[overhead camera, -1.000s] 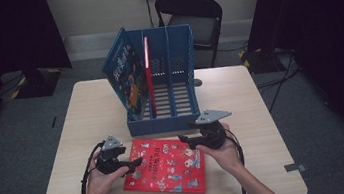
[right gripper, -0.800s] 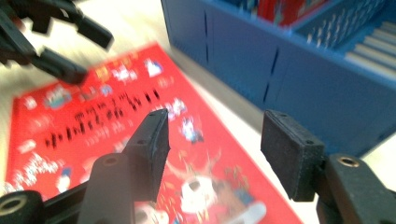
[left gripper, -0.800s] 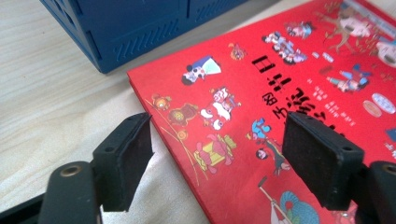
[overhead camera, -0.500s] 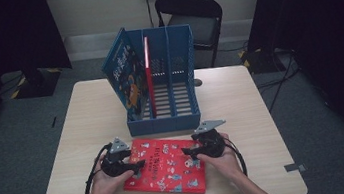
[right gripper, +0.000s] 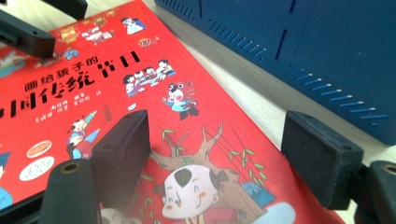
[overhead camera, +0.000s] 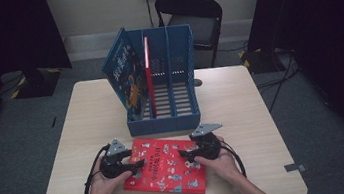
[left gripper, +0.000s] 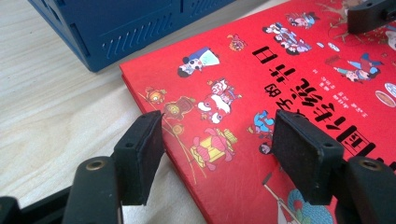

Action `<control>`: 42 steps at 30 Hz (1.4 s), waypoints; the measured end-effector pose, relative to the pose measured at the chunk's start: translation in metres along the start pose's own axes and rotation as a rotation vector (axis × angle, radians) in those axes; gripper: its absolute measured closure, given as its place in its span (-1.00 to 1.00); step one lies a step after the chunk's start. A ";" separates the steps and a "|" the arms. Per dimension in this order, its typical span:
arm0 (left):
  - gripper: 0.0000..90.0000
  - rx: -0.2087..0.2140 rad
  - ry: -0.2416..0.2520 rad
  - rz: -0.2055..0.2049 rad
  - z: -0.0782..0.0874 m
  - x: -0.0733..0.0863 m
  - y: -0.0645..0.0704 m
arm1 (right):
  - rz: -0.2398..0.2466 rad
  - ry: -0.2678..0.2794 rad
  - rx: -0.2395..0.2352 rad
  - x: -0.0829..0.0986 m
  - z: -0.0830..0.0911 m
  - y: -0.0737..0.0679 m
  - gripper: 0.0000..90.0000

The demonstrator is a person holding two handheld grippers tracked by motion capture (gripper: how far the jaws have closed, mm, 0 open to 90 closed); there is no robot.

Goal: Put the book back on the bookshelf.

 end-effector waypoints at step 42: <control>0.07 0.056 0.010 -0.030 0.001 -0.010 0.024 | 0.007 -0.075 0.053 0.033 0.050 -0.033 0.04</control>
Point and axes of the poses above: each handheld gripper's, and its own axes: z roughly backward along the jaws, x roughly out of its underside, y roughly to its right, the point moved 8 cm from there along -z, roughly forward along the jaws, and after that the axes turned 14 degrees about -x, right-handed, at the moved point
